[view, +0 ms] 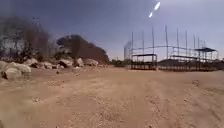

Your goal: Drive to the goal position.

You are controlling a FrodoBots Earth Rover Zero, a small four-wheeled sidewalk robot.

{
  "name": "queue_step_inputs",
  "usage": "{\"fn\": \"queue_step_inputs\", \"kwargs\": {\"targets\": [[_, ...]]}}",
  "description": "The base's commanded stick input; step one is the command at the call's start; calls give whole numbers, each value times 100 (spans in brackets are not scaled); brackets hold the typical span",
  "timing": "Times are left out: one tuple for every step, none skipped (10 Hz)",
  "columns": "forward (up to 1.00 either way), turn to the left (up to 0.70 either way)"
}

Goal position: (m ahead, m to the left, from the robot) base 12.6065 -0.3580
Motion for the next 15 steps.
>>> {"fn": "queue_step_inputs", "kwargs": {"targets": [[85,0],[85,0],[85,0],[85,0],[85,0],[85,0],[85,0],[85,0],[85,0],[85,0],[85,0],[85,0],[85,0],[85,0],[85,0]]}}
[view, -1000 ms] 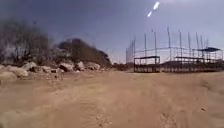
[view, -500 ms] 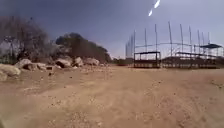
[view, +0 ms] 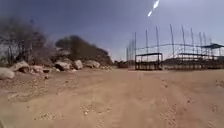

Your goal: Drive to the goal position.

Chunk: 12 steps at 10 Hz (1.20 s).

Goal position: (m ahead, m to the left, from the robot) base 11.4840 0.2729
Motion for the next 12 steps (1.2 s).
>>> {"fn": "queue_step_inputs", "kwargs": {"targets": [[85,0],[85,0],[85,0],[85,0],[85,0],[85,0],[85,0],[85,0],[85,0],[85,0],[85,0],[85,0]]}}
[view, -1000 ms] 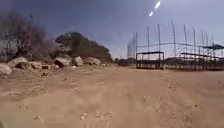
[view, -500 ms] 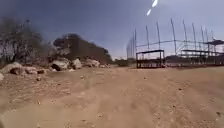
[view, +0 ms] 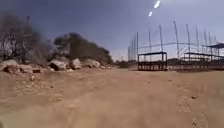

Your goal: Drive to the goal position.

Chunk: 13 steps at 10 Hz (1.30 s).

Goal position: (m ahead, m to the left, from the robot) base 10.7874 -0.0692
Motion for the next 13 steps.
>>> {"fn": "queue_step_inputs", "kwargs": {"targets": [[85,0],[85,0],[85,0],[85,0],[85,0],[85,0],[85,0],[85,0],[85,0],[85,0],[85,0],[85,0],[85,0]]}}
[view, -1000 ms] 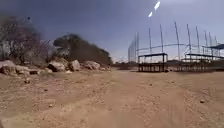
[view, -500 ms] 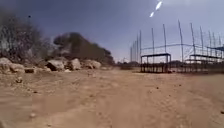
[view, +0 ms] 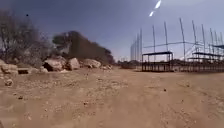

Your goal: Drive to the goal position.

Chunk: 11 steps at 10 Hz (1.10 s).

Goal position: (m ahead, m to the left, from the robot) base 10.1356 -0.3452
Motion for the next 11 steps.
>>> {"fn": "queue_step_inputs", "kwargs": {"targets": [[85,0],[85,0],[85,0],[85,0],[85,0],[85,0],[85,0],[85,0],[85,0],[85,-3],[85,-11]]}}
